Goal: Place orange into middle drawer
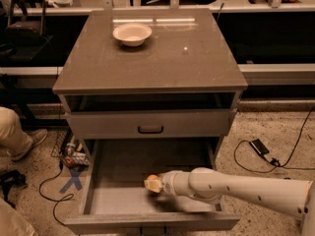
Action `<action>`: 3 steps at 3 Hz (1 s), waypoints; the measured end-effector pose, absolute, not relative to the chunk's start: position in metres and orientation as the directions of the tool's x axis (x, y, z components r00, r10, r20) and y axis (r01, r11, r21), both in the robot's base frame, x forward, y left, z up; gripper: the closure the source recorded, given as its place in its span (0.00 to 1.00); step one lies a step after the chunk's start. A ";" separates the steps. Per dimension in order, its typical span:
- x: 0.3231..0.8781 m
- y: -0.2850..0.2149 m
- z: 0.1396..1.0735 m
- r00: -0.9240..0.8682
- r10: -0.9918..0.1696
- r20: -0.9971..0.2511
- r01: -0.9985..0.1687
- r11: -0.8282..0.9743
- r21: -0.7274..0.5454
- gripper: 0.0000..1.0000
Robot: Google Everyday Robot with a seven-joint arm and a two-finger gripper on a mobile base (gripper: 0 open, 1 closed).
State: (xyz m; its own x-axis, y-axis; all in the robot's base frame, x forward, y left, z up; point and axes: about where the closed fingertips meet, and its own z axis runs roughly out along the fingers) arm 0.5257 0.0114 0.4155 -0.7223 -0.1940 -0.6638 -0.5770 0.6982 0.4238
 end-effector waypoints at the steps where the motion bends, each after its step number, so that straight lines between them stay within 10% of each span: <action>1: 0.529 0.016 0.416 -0.715 -0.187 -0.674 -0.588 0.682 0.434 0.00; 3: 0.524 -0.044 0.475 -0.662 -0.198 -0.723 -0.590 0.732 0.339 0.00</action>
Offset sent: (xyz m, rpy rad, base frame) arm 0.0046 -0.0501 0.0632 -0.0534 -0.1221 -0.0178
